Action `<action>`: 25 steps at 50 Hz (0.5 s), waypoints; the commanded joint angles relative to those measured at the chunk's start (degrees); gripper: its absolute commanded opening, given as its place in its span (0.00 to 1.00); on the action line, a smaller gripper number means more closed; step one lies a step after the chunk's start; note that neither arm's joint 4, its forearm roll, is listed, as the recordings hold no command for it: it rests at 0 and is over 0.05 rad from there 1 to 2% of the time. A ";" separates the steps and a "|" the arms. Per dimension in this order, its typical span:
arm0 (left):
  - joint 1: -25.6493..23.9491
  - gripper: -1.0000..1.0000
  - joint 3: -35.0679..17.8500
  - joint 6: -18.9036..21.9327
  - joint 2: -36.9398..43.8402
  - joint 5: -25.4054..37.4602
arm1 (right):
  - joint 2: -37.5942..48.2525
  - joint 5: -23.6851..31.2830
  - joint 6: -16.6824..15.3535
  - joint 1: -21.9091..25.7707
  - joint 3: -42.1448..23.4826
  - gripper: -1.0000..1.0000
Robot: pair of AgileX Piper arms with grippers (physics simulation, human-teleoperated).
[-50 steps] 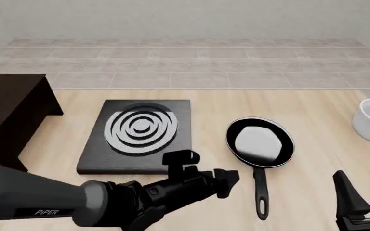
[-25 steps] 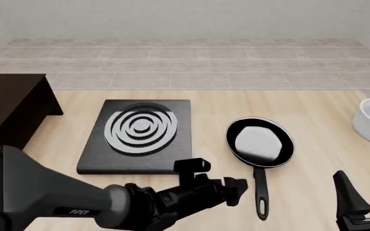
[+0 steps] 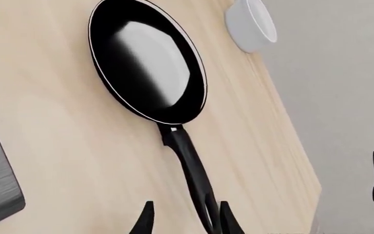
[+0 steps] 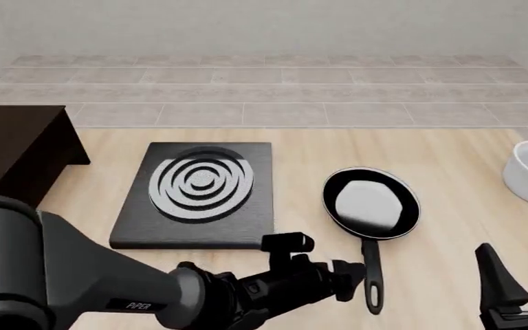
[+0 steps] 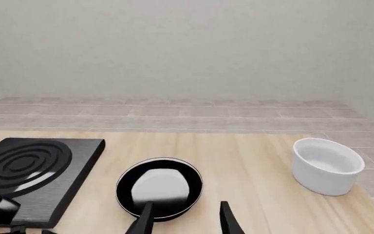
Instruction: Put the frying pan on top of the cabinet.
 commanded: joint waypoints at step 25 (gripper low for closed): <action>-1.30 1.00 -3.04 -1.17 4.06 -1.68 | 1.47 -1.02 0.83 -0.06 0.00 1.00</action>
